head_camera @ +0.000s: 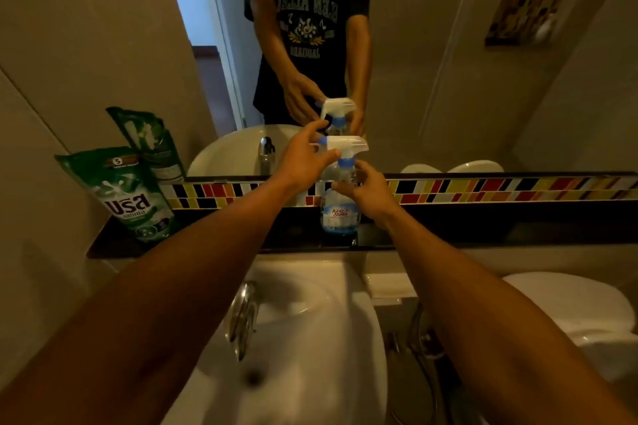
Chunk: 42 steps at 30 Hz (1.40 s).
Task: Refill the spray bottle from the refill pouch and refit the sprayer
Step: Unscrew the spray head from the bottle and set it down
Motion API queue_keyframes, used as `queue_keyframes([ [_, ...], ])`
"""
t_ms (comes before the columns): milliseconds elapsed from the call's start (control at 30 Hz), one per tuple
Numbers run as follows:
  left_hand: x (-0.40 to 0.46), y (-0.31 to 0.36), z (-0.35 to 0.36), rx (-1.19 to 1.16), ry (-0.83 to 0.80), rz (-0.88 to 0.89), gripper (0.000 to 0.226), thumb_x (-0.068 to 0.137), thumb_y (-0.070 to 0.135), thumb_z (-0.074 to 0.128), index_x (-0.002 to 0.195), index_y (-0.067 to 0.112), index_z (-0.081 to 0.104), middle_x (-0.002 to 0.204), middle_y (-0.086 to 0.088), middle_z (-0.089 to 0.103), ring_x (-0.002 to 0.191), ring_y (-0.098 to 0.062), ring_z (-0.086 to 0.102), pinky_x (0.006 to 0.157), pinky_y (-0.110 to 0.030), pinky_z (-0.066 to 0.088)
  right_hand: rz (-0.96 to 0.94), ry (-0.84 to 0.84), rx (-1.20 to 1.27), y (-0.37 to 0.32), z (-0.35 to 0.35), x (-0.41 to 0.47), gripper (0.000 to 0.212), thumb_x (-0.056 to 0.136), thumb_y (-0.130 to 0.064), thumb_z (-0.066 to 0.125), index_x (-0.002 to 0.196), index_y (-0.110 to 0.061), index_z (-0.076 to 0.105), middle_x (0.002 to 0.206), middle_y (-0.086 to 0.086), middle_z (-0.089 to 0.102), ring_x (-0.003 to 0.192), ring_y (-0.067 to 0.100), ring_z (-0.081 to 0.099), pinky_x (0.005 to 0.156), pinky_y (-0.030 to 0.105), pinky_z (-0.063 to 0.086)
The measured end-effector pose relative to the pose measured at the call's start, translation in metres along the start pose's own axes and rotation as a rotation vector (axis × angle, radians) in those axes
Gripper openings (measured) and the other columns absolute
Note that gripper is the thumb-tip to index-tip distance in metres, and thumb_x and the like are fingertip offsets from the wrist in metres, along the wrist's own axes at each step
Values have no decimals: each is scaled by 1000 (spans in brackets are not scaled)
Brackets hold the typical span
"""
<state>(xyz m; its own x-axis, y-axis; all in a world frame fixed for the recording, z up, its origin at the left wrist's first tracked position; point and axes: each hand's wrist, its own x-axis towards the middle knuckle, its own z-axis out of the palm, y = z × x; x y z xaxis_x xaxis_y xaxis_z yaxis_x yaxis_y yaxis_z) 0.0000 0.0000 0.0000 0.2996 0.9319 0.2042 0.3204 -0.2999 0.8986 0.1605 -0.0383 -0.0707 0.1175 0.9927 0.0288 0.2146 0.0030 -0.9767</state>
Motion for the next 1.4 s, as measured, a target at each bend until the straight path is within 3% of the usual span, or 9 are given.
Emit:
queue_keyframes([
  [133, 8, -2, 3, 45, -6, 27, 48, 92, 14, 68, 139, 16, 55, 132, -7, 60, 114, -20, 63, 87, -21, 53, 26, -44, 8, 2, -6, 9, 41, 93, -13, 75, 131, -16, 62, 111, -8, 74, 96, 3, 71, 79, 21, 57],
  [267, 15, -2, 1, 92, -6, 6, 36, 93, 16, 67, 129, 14, 63, 123, -4, 65, 110, -18, 62, 94, -29, 53, 17, -94, -3, -1, -12, 13, 37, 93, -14, 75, 128, -17, 63, 109, -8, 74, 91, -2, 73, 69, 12, 56],
  [333, 18, -3, -1, 100, -15, 4, 35, 93, 18, 67, 127, 15, 63, 121, -4, 65, 109, -16, 61, 94, -30, 53, 13, -85, 4, -2, -11, 14, 39, 92, -13, 76, 129, -16, 64, 110, -5, 75, 93, 1, 73, 72, 14, 57],
  [567, 13, 21, -22, 59, 62, 96, 28, 93, 15, 66, 121, 12, 66, 105, 4, 62, 89, -3, 58, 73, -10, 45, -15, -36, -8, -10, -5, 3, 33, 90, -13, 78, 120, -20, 66, 108, -5, 74, 97, 5, 70, 82, 24, 55],
  [700, 13, 37, -39, 19, 80, 121, 27, 94, 15, 65, 121, 12, 66, 104, 0, 63, 89, -12, 61, 72, -18, 49, -14, -1, -12, -19, -2, -10, 33, 90, -12, 78, 119, -21, 65, 104, -10, 72, 95, 2, 67, 81, 22, 53],
  [867, 14, 49, -63, -29, 107, 167, 26, 95, 20, 63, 121, 18, 66, 112, -6, 66, 98, -22, 66, 82, -35, 58, 8, 21, -42, -28, -1, -20, 34, 91, -15, 78, 122, -20, 64, 110, -5, 73, 103, 11, 69, 91, 34, 55],
  [1033, 16, 58, -85, -114, 166, 146, 24, 96, 24, 62, 119, 20, 64, 112, -10, 67, 89, -16, 63, 70, -27, 52, 12, 41, -90, -35, 3, -32, 40, 92, -12, 75, 130, -10, 62, 112, -2, 71, 97, 7, 66, 82, 26, 52],
  [1200, 15, 59, -103, -166, 201, 127, 25, 97, 23, 60, 120, 18, 63, 110, -12, 64, 85, -14, 58, 72, -27, 49, 33, 50, -132, -38, 5, -40, 41, 92, -14, 75, 131, -13, 61, 116, 0, 71, 106, 17, 68, 97, 41, 55],
  [1400, 11, 50, -122, -282, 287, 68, 19, 95, 19, 61, 114, 21, 63, 105, -13, 66, 84, -19, 61, 71, -28, 51, 63, 99, -139, -37, 4, -43, 39, 91, -16, 77, 128, -14, 63, 119, 5, 72, 112, 25, 69, 103, 53, 55],
])
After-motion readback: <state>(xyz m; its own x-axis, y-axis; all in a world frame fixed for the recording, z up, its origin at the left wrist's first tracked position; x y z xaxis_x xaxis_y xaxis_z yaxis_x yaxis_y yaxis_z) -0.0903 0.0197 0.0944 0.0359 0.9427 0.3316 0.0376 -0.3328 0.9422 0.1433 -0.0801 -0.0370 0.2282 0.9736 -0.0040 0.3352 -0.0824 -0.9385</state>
